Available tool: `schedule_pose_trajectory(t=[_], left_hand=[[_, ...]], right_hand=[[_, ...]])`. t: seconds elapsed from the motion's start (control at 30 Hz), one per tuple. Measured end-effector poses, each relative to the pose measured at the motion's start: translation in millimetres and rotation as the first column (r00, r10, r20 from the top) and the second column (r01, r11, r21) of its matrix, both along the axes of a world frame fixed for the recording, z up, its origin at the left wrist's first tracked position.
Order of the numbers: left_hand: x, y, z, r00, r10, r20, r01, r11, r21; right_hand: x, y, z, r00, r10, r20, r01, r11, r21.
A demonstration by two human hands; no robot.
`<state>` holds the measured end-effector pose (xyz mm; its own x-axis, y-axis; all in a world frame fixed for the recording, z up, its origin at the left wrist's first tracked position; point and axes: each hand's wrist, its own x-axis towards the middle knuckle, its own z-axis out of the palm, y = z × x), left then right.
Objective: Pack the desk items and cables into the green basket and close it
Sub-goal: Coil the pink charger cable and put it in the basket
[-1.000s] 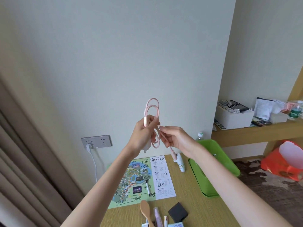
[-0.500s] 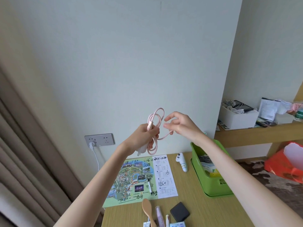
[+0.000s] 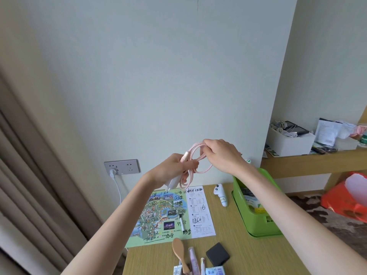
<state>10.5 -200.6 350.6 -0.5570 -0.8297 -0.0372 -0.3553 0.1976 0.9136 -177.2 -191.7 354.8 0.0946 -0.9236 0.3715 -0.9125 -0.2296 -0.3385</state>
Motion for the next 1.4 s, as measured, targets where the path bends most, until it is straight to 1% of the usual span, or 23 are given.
schedule_pose_trajectory(t=[0.07, 0.17, 0.23, 0.3, 0.37, 0.43, 0.57, 0.63, 0.7, 0.8, 0.87, 0.97, 1.1, 1.13, 1.17, 1.23, 1.3, 1.4], left_hand=[[3, 1, 0, 0.999, -0.029, -0.023, 0.03, 0.999, 0.032], [7, 2, 0, 0.998, -0.059, -0.027, 0.061, 0.997, 0.047], [8, 1, -1, 0.999, -0.013, -0.053, 0.016, 0.999, 0.048], [10, -2, -2, 0.998, 0.047, -0.039, -0.046, 0.999, 0.018], [12, -5, -3, 0.996, 0.085, 0.038, -0.084, 0.996, -0.034], [12, -7, -4, 0.987, 0.088, 0.136, -0.081, 0.995, -0.054], [4, -3, -3, 0.975, -0.045, 0.216, 0.041, 0.999, 0.026], [1, 0, -1, 0.966, -0.109, 0.233, 0.099, 0.994, 0.055], [1, 2, 2, 0.956, -0.161, 0.243, 0.152, 0.987, 0.055], [5, 5, 5, 0.929, -0.237, 0.284, 0.235, 0.971, 0.041], [6, 7, 4, 0.931, -0.243, 0.271, 0.242, 0.969, 0.039], [7, 6, 2, 0.961, -0.207, 0.182, 0.199, 0.978, 0.062], [12, 3, 3, 0.977, -0.211, 0.026, 0.202, 0.962, 0.182], [12, 2, 4, 0.978, -0.207, 0.013, 0.201, 0.961, 0.19], [12, 2, 4, 0.98, -0.198, 0.034, 0.19, 0.969, 0.159], [9, 2, 2, 0.98, -0.143, 0.139, 0.141, 0.99, 0.019], [6, 1, -1, 0.974, -0.081, 0.21, 0.103, 0.99, -0.097], [7, -2, -2, 0.967, -0.068, 0.247, 0.107, 0.983, -0.149]], right_hand=[[0, -1, -1, 0.995, 0.01, 0.095, -0.015, 0.998, 0.054], [-2, -2, -3, 0.964, 0.028, 0.264, -0.049, 0.996, 0.075], [-7, 1, 1, 0.934, 0.067, 0.351, -0.115, 0.986, 0.118], [-11, 5, 6, 0.912, 0.119, 0.394, -0.21, 0.958, 0.196], [-12, 7, 12, 0.91, 0.197, 0.364, -0.29, 0.931, 0.221], [-7, 7, 18, 0.915, 0.255, 0.313, -0.315, 0.936, 0.157], [8, 6, 27, 0.895, 0.346, 0.283, -0.372, 0.927, 0.043], [12, 6, 28, 0.886, 0.38, 0.265, -0.401, 0.915, 0.029], [10, 6, 28, 0.879, 0.377, 0.293, -0.418, 0.904, 0.093], [3, 9, 31, 0.856, 0.357, 0.374, -0.472, 0.834, 0.285], [0, 10, 32, 0.84, 0.355, 0.411, -0.494, 0.815, 0.304], [-2, 12, 33, 0.843, 0.337, 0.419, -0.471, 0.838, 0.276], [-3, 9, 33, 0.845, 0.302, 0.442, -0.441, 0.861, 0.254], [-3, 9, 34, 0.845, 0.297, 0.445, -0.435, 0.866, 0.248], [-3, 9, 35, 0.845, 0.294, 0.447, -0.431, 0.869, 0.242], [-1, 10, 37, 0.846, 0.305, 0.438, -0.435, 0.869, 0.235], [1, 9, 39, 0.861, 0.329, 0.388, -0.436, 0.87, 0.229], [3, 6, 43, 0.905, 0.338, 0.256, -0.392, 0.898, 0.199]])
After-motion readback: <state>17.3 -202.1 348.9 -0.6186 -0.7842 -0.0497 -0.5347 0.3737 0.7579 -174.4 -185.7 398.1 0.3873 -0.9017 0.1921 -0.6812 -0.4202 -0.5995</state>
